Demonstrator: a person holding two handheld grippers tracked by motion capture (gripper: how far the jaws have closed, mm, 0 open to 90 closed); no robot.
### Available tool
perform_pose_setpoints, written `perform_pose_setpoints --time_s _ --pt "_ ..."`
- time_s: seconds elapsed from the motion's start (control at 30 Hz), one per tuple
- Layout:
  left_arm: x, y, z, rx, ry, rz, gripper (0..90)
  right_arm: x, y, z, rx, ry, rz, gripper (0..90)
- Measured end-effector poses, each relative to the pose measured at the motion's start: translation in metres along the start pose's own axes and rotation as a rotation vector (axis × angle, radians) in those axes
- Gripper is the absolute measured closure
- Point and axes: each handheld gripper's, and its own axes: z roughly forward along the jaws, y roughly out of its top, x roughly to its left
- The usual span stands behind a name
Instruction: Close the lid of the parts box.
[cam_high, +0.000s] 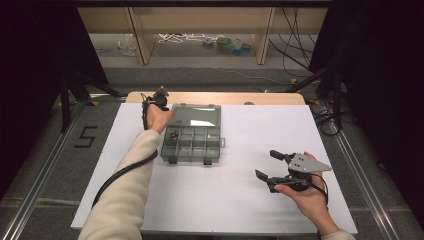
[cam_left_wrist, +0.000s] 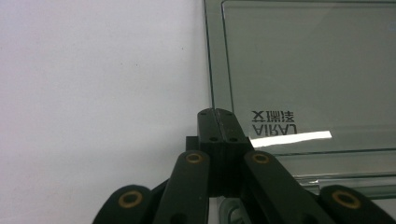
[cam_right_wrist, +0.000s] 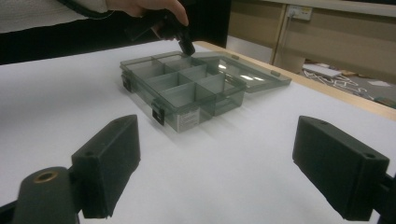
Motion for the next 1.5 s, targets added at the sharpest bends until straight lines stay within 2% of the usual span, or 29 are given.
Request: perform_pose_setpoints --time_s 0.2,0.43,0.47,0.5,0.53,0.63,0.7,0.73,0.77,0.8,0.83,0.87,0.9,0.93,0.97,1.0,1.1,1.13,1.2,1.27,1.37,1.5 --pt "0.001 -0.008 -0.003 -0.059 -0.009 -0.017 90.0 -0.001 0.002 0.002 0.010 -0.003 -0.004 16.1" --pt "0.006 -0.020 -0.005 -0.129 -0.027 -0.021 90.0 -0.007 0.011 0.010 0.024 -0.041 0.008 20.1" --pt "0.006 -0.022 -0.003 -0.168 -0.032 -0.020 90.0 -0.008 0.014 0.013 0.034 -0.046 0.019 21.1" --pt "0.006 -0.023 -0.003 -0.178 -0.032 -0.025 90.0 -0.010 0.017 0.018 0.023 -0.051 0.026 22.3" --pt "0.006 -0.023 -0.005 -0.155 -0.032 -0.024 90.0 -0.011 0.020 0.020 0.039 -0.061 0.032 23.3" --pt "0.006 -0.026 -0.005 -0.178 -0.038 -0.021 90.0 -0.019 0.032 0.038 0.066 -0.087 0.072 28.2" --pt "0.006 -0.029 -0.005 -0.202 -0.045 -0.038 90.0 -0.024 0.038 0.051 0.073 -0.115 0.087 34.0" --pt "0.006 -0.030 -0.004 -0.219 -0.045 -0.039 90.0 -0.027 0.043 0.060 0.096 -0.120 0.118 34.7" --pt "0.006 -0.032 -0.003 -0.238 -0.048 -0.047 90.0 -0.029 0.046 0.066 0.104 -0.121 0.122 35.4" --pt "0.008 -0.033 -0.003 -0.245 -0.052 -0.034 90.0 -0.033 0.049 0.075 0.118 -0.121 0.123 35.8" --pt "0.007 -0.034 -0.003 -0.252 -0.051 -0.048 90.0 -0.036 0.052 0.086 0.132 -0.134 0.147 37.1" --pt "0.009 -0.034 -0.005 -0.236 -0.051 -0.028 90.0 -0.038 0.054 0.093 0.143 -0.139 0.162 37.8" --pt "0.009 -0.036 -0.005 -0.246 -0.052 -0.025 90.0 -0.039 0.056 0.102 0.166 -0.122 0.193 38.3" --pt "0.008 -0.037 -0.003 -0.279 -0.054 -0.035 90.0 -0.044 0.057 0.113 0.179 -0.127 0.179 38.5" --pt "0.009 -0.037 -0.003 -0.282 -0.056 -0.022 90.0 -0.046 0.057 0.122 0.197 -0.122 0.190 39.2" --pt "0.010 -0.037 -0.005 -0.261 -0.055 -0.013 90.0 -0.048 0.058 0.131 0.215 -0.126 0.184 39.5" --pt "0.010 -0.038 -0.006 -0.261 -0.056 -0.012 90.0 -0.055 0.060 0.155 0.253 -0.134 0.219 39.5" --pt "0.010 -0.038 -0.006 -0.260 -0.054 -0.014 90.0 -0.057 0.061 0.161 0.264 -0.121 0.233 39.9" --pt "0.011 -0.040 -0.006 -0.272 -0.058 -0.007 90.0 -0.061 0.064 0.177 0.278 -0.139 0.252 41.1" --pt "0.012 -0.040 -0.005 -0.282 -0.064 -0.006 90.0 -0.063 0.065 0.188 0.300 -0.159 0.251 43.3" --pt "0.013 -0.041 -0.006 -0.280 -0.066 -0.005 90.0 -0.066 0.068 0.205 0.337 -0.160 0.299 48.1" --pt "0.014 -0.041 -0.006 -0.276 -0.069 -0.006 89.9 -0.072 0.068 0.223 0.384 -0.169 0.323 54.9"
